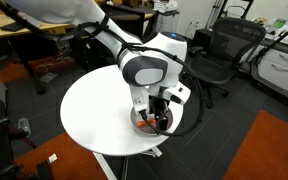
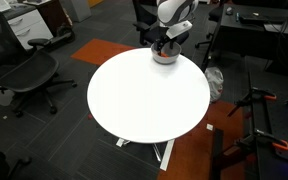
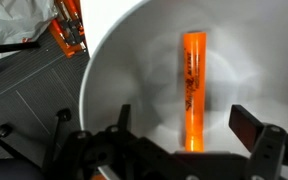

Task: Put the marker in the bowl on the table

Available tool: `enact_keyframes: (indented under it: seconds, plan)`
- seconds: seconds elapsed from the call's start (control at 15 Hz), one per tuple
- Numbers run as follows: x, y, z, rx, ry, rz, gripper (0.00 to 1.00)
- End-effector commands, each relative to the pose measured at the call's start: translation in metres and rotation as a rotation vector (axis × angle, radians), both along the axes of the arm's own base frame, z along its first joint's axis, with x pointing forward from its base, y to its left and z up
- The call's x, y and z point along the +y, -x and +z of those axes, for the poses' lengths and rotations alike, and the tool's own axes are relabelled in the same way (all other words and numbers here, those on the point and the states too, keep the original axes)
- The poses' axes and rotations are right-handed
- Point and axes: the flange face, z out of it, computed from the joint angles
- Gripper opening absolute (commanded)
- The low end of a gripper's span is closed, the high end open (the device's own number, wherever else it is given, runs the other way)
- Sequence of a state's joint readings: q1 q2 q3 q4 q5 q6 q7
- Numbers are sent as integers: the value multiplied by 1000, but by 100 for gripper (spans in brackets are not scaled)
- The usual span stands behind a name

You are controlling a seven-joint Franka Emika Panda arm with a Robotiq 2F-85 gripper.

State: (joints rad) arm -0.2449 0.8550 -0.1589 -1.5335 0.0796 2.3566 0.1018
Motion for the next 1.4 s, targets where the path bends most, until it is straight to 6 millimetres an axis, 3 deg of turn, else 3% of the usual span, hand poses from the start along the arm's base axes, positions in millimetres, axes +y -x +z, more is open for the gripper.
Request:
enact_keyframes:
  seconds: [0.0,0.13,0.67,0.73,1.13,1.33]
  plan:
    - [-7,-7,-6,30,-4,-8,74]
    - [-9,-9,-10,36,-2,-9,68]
    - [-14,-12,-11,33,-2,-13,5]
    - [-13,-10,-10,31,0,-16,1]
    - [12,9,20,5,23,4,5]
    - [32,26,48,-17,61,23,5]
